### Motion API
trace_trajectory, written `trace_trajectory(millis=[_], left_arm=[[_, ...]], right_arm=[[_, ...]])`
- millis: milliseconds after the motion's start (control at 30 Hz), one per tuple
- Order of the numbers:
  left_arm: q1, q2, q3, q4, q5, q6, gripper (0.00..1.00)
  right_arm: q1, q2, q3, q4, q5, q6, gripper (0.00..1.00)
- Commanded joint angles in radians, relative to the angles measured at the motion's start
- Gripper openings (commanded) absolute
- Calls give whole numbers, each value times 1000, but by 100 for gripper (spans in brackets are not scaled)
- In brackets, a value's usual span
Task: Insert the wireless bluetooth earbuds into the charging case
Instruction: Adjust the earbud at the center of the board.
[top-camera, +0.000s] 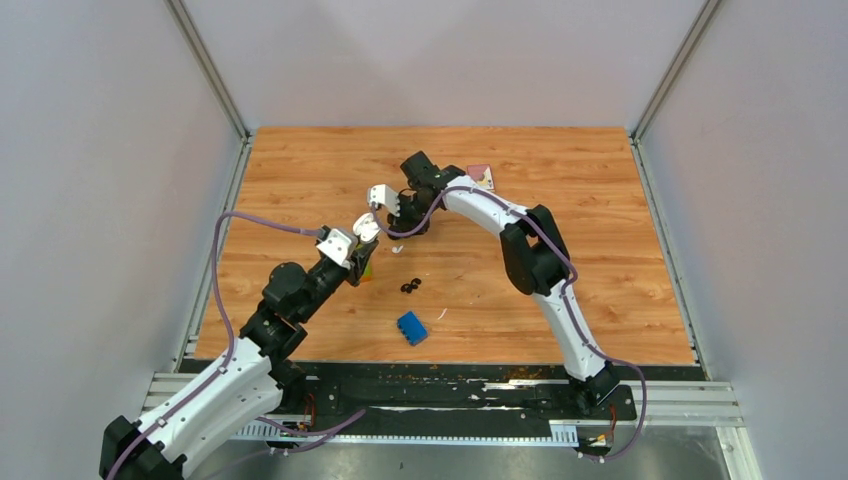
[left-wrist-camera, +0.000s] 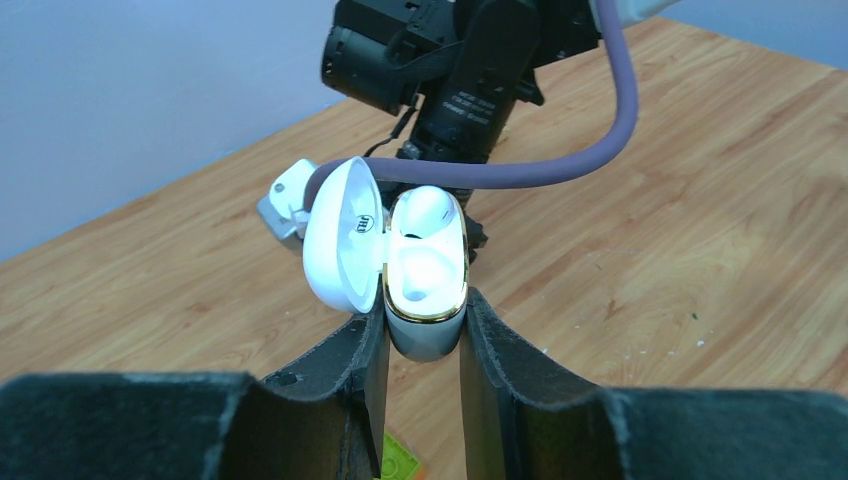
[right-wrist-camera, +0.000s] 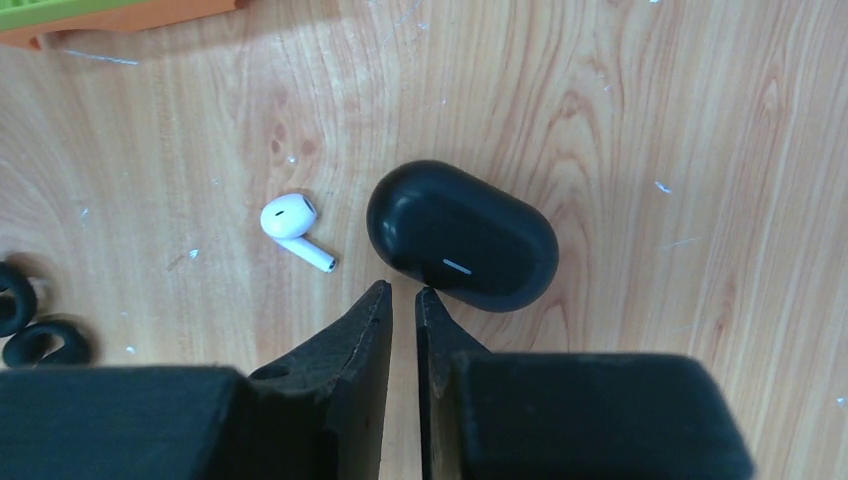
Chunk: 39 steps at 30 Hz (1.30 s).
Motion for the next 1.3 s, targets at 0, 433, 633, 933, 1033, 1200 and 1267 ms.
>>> trace_trajectory(millis=[0,433,633,933,1033,1200,1267], left_arm=[[-11,1,-2,132,201,-22,0],[-13,12,-5,180,370,-71,0],[-12,-38,137,-81,286,33,0],[-12,-51,358,-520,74,258,0],[-13,-85,337,-533,96,260,0],[-11,-138,253,-443,81,193,0],[-11,-164,206,-356,61,144,0]], right_arm=[[24,48,49,45,32,14,16],[57,56,28,14,-24,-6,22],[56,25,-8,-3,-59,-11,23],[55,27,17,10,-70,3,24],[51,23,32,12,-78,9,24],[43,8,27,11,-81,15,24],[40,-2,15,9,-81,19,24]])
